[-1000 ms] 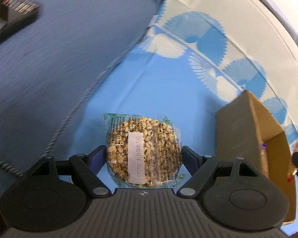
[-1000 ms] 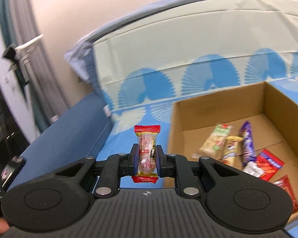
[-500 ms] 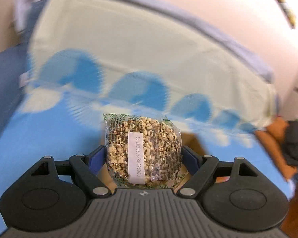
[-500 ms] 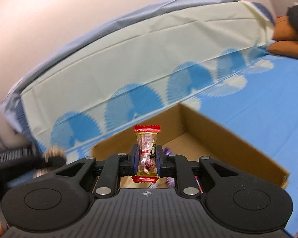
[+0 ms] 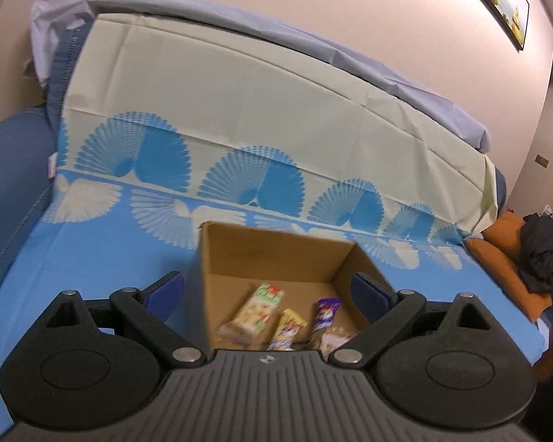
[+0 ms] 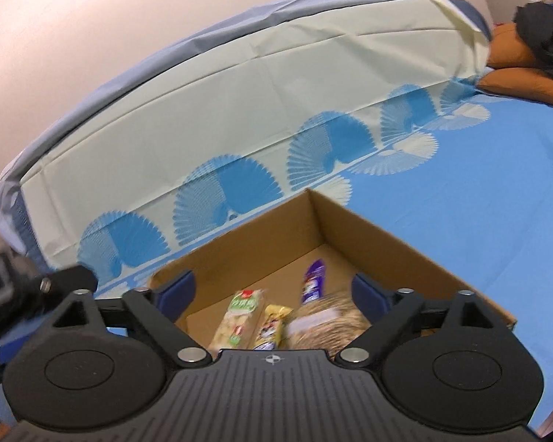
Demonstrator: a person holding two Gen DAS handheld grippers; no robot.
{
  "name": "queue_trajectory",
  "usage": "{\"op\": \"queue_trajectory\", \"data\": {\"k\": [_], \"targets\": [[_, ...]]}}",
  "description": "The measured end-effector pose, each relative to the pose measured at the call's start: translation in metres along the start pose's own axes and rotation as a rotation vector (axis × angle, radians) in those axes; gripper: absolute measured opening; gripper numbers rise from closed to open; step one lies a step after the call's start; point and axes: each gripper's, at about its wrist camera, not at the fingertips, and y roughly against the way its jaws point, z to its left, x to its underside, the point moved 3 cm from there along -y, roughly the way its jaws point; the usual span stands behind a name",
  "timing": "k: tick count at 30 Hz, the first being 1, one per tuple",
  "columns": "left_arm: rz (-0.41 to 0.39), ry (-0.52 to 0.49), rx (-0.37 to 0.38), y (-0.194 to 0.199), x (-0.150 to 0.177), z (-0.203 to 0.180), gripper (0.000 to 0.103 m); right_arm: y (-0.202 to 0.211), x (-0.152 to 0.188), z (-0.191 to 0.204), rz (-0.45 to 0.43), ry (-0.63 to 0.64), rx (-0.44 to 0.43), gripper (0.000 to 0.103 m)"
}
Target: Organize snacks
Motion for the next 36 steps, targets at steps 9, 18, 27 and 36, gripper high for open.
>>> {"op": "queue_trajectory", "data": {"k": [9,18,27,36], "targets": [[-0.098,-0.176,-0.225,0.069,0.009,0.069,0.100,0.008,0.014,0.027,0.026,0.151,-0.063,0.100],[-0.190,-0.403,-0.830,0.097,-0.030,0.190,0.102,0.023,0.026,0.030,0.036,0.261,-0.080,0.100],[-0.189,-0.340,-0.766,0.076,-0.041,0.232,0.102,0.033,0.040,0.029,0.040,0.361,-0.043,0.100],[-0.289,-0.304,-0.245,0.108,-0.003,0.092,0.103,0.045,0.044,0.027,0.061,0.462,-0.084,0.102]]}}
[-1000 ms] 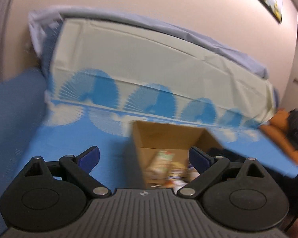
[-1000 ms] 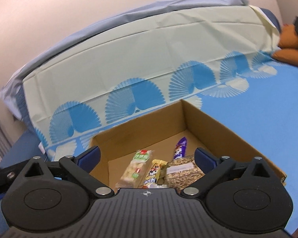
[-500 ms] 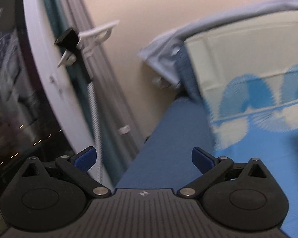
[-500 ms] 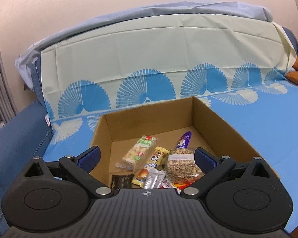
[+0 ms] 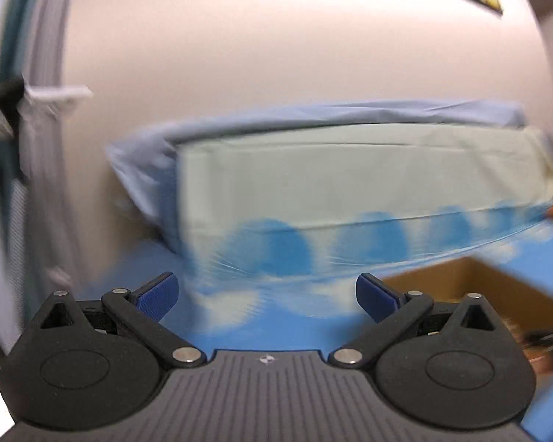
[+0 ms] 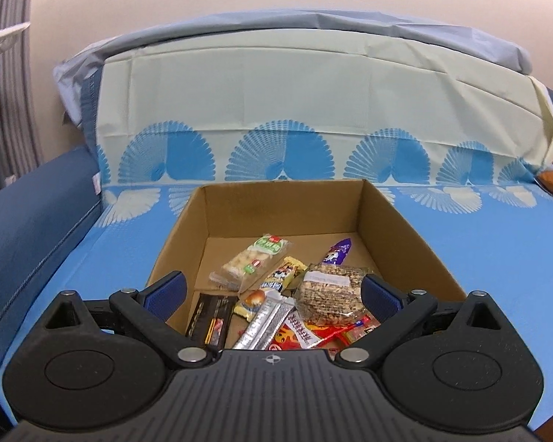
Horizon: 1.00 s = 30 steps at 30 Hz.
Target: Organize snacks
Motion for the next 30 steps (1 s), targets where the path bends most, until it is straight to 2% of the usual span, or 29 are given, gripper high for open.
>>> {"op": "queue_trajectory", "data": {"k": [4,7,10,15,20,30], "targets": [[0.165,0.107,0.118,0.010,0.014,-0.061,0.103,0.010,0.005,-0.009,0.028,0.037,0.010,0.102],[0.259,0.097,0.144,0.013,0.031,-0.100,0.103,0.019,0.009,-0.025,0.064,0.032,0.025,0.102],[0.305,0.086,0.185,0.016,0.044,-0.120,0.103,0.024,0.013,-0.042,0.090,0.012,0.065,0.102],[0.401,0.099,0.194,0.007,0.064,-0.135,0.103,0.024,0.024,-0.068,0.122,-0.025,0.112,0.102],[0.445,0.117,0.187,0.003,0.075,-0.139,0.102,0.019,0.031,-0.073,0.154,-0.009,0.115,0.102],[0.450,0.119,0.181,0.004,0.075,-0.139,0.102,0.017,0.029,-0.060,0.159,0.058,0.089,0.102]]}}
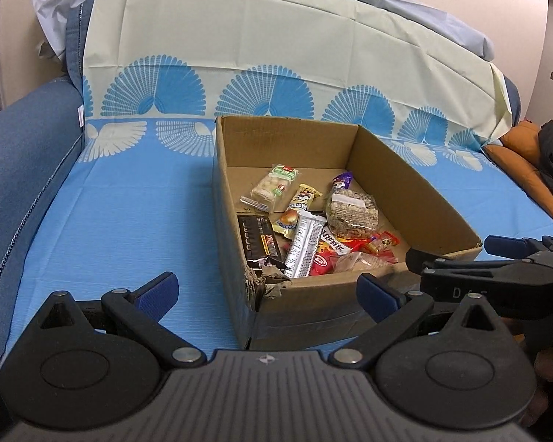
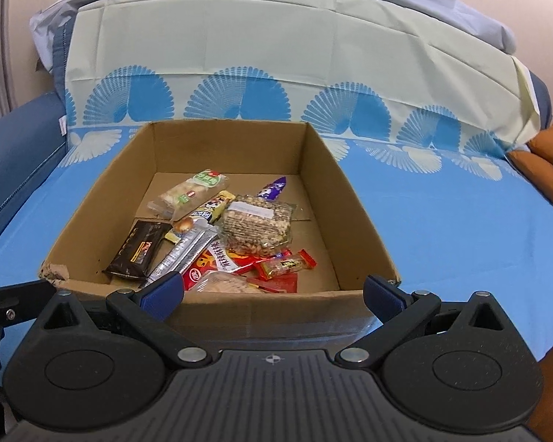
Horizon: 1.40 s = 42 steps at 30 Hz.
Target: Organize snacks
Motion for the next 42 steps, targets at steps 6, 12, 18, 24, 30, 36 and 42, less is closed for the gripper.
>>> {"op": "queue_trajectory", "data": {"k": [6,12,18,24,30,36,42], "targets": [[-0.004,-0.001,0.004,0.0004,0.0007,-0.0011,0.102,0.0010,0.0008,0.0011,-0.003,0.015,-0.003,0.102],[-0.008,-0.001,0.004,0.0005,0.0003,-0.0004,0.102,0.0004,0.0012,0.0020,-0.008,0.017,-0.007,0.102],[-0.008,0.000,0.005,0.0004,0.0002,-0.0008,0.102,-0.0003,0.0000,0.0050,-0.009,0.037,-0.010,0.102],[-0.013,-0.005,0.008,0.0010,0.0002,-0.0017,0.103,-0.0007,0.0001,0.0061,-0.010,0.047,-0.012,0.102],[-0.014,-0.005,0.009,0.0008,0.0009,-0.0012,0.102,-0.0007,0.0003,0.0067,-0.012,0.054,-0.013,0.102],[-0.015,-0.007,0.012,0.0009,0.0008,-0.0013,0.102,-0.0009,0.0003,0.0067,-0.012,0.061,-0.015,0.102],[-0.016,-0.006,0.013,0.0010,0.0007,-0.0016,0.102,-0.0018,0.0004,0.0067,-0.013,0.069,-0.017,0.102]]}}
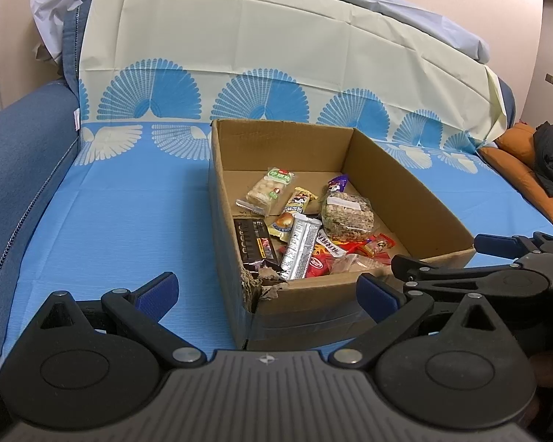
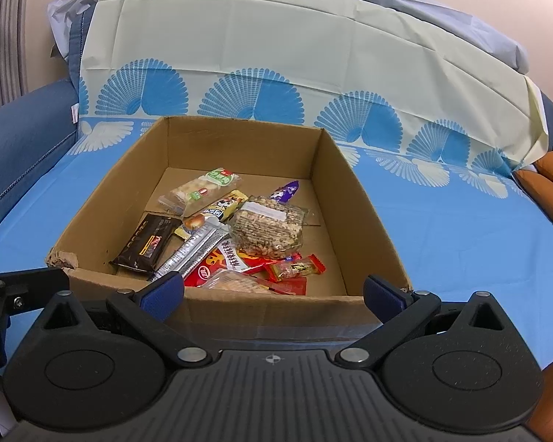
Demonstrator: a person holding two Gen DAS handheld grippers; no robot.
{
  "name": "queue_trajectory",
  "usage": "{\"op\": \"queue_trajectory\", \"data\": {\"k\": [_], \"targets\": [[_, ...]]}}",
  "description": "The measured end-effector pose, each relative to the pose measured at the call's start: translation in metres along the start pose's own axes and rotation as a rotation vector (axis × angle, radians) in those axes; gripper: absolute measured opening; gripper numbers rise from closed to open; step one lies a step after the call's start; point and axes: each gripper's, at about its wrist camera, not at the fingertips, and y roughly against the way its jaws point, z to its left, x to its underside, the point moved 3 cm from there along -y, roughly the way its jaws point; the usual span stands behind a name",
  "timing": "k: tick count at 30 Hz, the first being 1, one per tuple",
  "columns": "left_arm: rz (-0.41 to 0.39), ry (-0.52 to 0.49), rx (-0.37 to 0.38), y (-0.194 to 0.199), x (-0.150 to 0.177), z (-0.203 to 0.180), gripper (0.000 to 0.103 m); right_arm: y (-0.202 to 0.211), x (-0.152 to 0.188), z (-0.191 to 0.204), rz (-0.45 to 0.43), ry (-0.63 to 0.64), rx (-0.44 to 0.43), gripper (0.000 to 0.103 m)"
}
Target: Organize snacks
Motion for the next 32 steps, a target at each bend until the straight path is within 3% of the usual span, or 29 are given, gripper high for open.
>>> {"op": "queue_trajectory", "data": {"k": [26,32], "targets": [[0.005,0.012,0.012,-0.0052,0.0009,0.0015,0.103,-0.0071,0.0010,0.0043,0.008,0.041,-0.002,0.102],[-0.026,0.014,0.032,-0.0018,0.0001,0.0026,0.103,-0.0053,-0.0006,0.0033,-0.009,0.041,0.016,0.102]]}}
